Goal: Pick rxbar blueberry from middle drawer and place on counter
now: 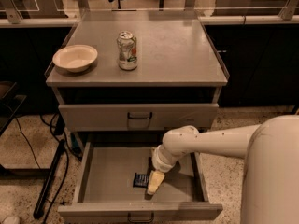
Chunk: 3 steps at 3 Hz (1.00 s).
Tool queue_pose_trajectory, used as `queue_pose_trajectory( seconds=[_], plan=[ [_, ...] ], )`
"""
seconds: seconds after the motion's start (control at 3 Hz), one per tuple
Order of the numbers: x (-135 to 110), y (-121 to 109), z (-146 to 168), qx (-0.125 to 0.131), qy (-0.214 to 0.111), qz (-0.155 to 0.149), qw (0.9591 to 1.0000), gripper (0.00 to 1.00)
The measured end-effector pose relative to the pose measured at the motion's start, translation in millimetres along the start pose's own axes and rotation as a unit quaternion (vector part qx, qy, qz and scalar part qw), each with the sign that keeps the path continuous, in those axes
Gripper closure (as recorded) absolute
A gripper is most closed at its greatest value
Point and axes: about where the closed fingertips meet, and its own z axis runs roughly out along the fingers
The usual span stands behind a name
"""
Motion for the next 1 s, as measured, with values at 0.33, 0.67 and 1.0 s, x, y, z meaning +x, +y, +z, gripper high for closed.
queue_pose_trajectory(
  seconds=[0.33,0.67,1.0],
  plan=[
    [0.0,0.3,0.7,0.000,0.000,0.000,1.0000,0.00],
    [0.7,2.5,22.6,-0.013,-0.014,0.003,0.9998,0.00],
    [2.1,-3.9,45.1,-0.023,-0.025,0.001,0.9994,0.00]
  ],
)
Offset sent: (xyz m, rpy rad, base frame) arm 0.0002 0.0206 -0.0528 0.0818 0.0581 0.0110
